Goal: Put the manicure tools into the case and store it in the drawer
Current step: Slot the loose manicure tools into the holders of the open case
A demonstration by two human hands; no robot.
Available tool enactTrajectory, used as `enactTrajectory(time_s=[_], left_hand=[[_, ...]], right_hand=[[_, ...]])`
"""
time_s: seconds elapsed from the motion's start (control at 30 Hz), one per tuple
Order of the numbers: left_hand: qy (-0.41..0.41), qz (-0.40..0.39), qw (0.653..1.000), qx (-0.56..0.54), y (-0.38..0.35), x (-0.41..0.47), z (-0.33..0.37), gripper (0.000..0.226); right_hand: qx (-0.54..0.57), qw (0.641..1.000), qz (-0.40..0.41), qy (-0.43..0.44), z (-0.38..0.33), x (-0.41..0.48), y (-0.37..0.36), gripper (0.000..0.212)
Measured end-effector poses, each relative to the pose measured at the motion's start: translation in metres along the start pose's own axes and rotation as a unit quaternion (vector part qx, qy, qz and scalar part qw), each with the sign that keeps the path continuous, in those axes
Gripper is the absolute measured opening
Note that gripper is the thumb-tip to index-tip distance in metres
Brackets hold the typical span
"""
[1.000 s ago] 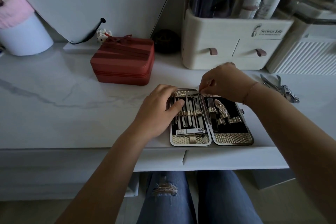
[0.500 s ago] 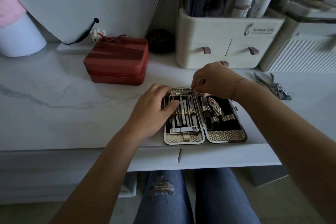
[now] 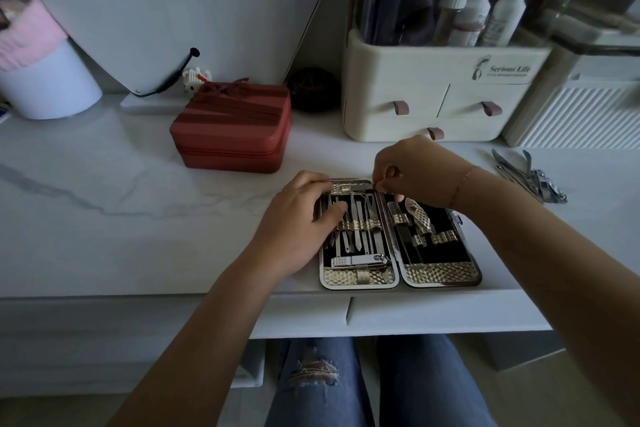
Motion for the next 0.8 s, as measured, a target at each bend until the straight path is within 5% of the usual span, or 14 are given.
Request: enactTrajectory(time_s=[0.27,0.43,0.57,0.8], left_hand=[[-0.004,0.004,1.000,0.009,0.000,0.000,0.001,0.045],[-0.005,0.004,1.000,-0.013,0.000,-0.001,0.001,0.042],[-0.003,0.007,1.000,-0.022,0.001,-0.001,-0.001,0.042],[-0.006,0.004,1.000,-0.025,0.000,-0.001,-0.002,0.044]], right_hand=[[-0.075,0.997,-0.030,0.012,-0.014,0.014,-0.003,0.012],[0.029,0.996,-0.037,0.078,-0.037,0.014,-0.009,0.011],[0.068,0.997,0.035,0.030,-0.003,0.008,0.014,0.006],[0.098,0.995,0.019,0.020,0.008,0.000,-0.001,0.007]])
Point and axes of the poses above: each hand's wrist, its own x-axis towards the middle knuckle, its own y-axis out of the back of the hand, z = x × y, the point moved 6 cm from there along x, towards the middle knuckle, and after that the axes turned 9 degrees about -z, right-handed, at the moved point
